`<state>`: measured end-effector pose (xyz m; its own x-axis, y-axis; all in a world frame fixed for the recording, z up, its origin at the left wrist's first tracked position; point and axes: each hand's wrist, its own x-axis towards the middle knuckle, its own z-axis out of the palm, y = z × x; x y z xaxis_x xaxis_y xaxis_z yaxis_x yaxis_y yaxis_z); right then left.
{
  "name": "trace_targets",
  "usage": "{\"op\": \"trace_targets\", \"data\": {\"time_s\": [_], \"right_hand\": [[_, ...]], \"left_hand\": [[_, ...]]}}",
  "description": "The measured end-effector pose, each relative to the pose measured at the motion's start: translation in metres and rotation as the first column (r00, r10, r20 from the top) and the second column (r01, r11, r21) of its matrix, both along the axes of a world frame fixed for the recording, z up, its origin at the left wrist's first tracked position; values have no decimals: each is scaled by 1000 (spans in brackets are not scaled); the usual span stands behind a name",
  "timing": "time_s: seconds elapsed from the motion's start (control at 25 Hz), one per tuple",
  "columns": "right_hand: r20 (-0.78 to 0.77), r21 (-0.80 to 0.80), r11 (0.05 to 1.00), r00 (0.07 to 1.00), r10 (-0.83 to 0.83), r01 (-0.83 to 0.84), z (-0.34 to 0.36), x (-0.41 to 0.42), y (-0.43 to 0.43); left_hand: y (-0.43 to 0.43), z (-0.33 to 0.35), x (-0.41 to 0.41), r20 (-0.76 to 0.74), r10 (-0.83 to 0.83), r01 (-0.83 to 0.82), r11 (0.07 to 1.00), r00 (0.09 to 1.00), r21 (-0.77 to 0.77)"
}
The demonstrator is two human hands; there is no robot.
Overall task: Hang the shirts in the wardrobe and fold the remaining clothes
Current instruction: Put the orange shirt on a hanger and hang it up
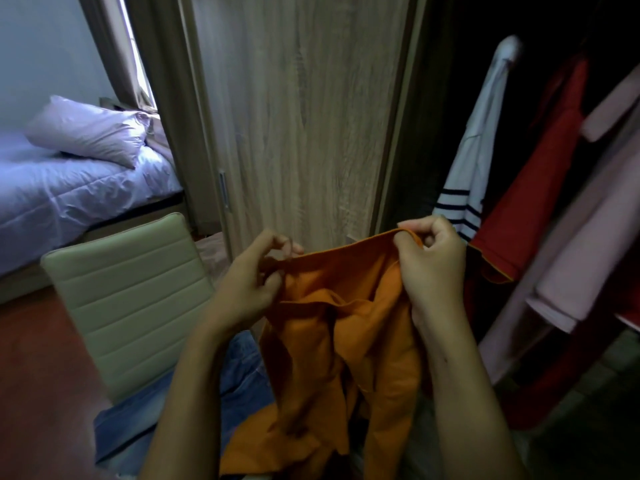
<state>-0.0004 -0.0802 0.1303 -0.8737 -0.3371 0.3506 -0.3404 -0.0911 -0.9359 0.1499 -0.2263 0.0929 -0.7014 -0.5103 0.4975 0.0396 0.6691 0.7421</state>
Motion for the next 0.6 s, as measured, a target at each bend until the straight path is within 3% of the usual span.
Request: {"op": "trace_targets", "data": {"time_s": [0.08, 0.28, 0.6], "right_hand": [[19, -10, 999, 999, -39, 39, 1, -4, 6], [2, 18, 997, 997, -74, 74, 2, -12, 23], [-91, 94, 987, 988, -123, 132, 18, -22, 69]], "left_hand": [[3, 0, -3, -67, -10, 7, 999, 998, -46], [0, -1, -19, 26, 178, -161, 936, 984, -314], [29, 3, -74, 22, 270, -248, 910, 963, -333]]}}
